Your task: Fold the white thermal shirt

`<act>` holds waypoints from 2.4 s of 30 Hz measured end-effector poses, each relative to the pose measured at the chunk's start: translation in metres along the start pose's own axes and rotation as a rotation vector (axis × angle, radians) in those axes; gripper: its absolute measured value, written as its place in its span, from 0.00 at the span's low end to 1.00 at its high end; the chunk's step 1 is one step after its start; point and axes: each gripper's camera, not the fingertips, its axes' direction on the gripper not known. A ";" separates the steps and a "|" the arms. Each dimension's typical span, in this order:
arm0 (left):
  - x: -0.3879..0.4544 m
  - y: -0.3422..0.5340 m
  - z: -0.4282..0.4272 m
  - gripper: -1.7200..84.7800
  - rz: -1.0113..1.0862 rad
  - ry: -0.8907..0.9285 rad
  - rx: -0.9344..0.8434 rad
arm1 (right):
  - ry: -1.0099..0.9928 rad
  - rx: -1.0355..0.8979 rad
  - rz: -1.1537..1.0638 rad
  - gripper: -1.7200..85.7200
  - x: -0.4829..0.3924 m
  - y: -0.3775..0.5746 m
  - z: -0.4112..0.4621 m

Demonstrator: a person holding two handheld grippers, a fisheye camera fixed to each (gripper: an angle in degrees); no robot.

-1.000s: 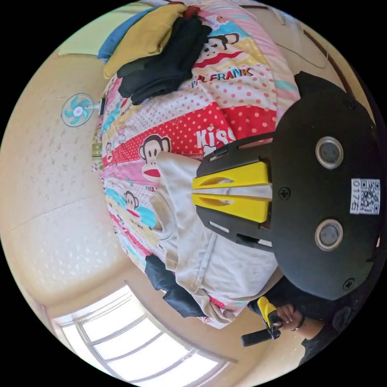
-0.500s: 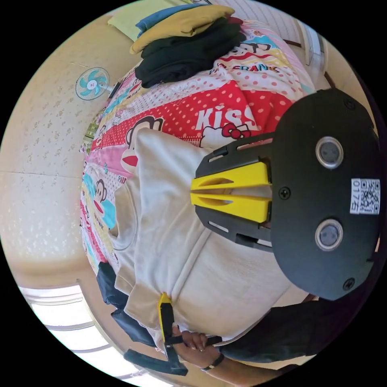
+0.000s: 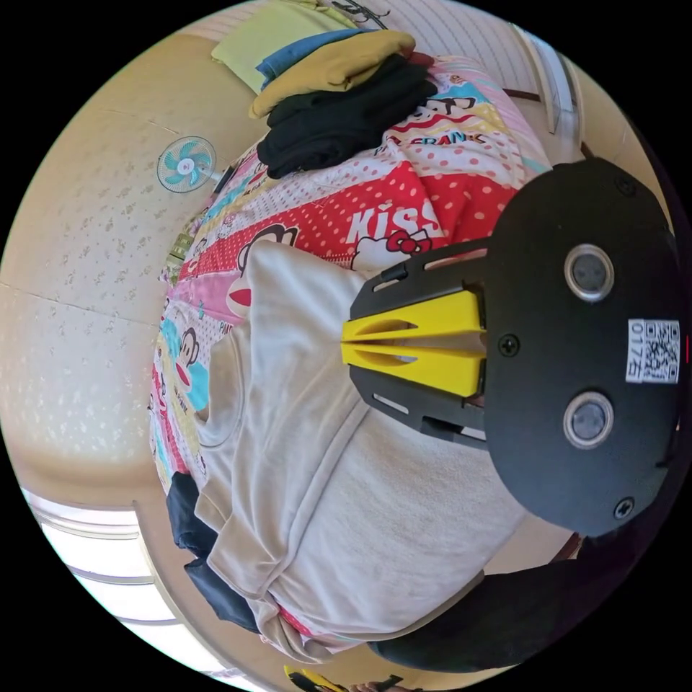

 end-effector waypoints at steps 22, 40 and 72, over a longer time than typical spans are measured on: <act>-0.286 0.007 -0.087 0.16 -0.539 0.181 0.039 | -0.084 0.013 0.031 0.03 0.066 0.021 0.025; 0.036 -0.070 -0.212 0.06 0.163 1.138 0.316 | -0.022 0.010 0.011 0.03 0.110 0.003 0.013; 0.129 0.289 0.016 0.10 0.274 0.583 -0.152 | -0.371 -0.176 0.464 0.09 0.295 -0.107 -0.026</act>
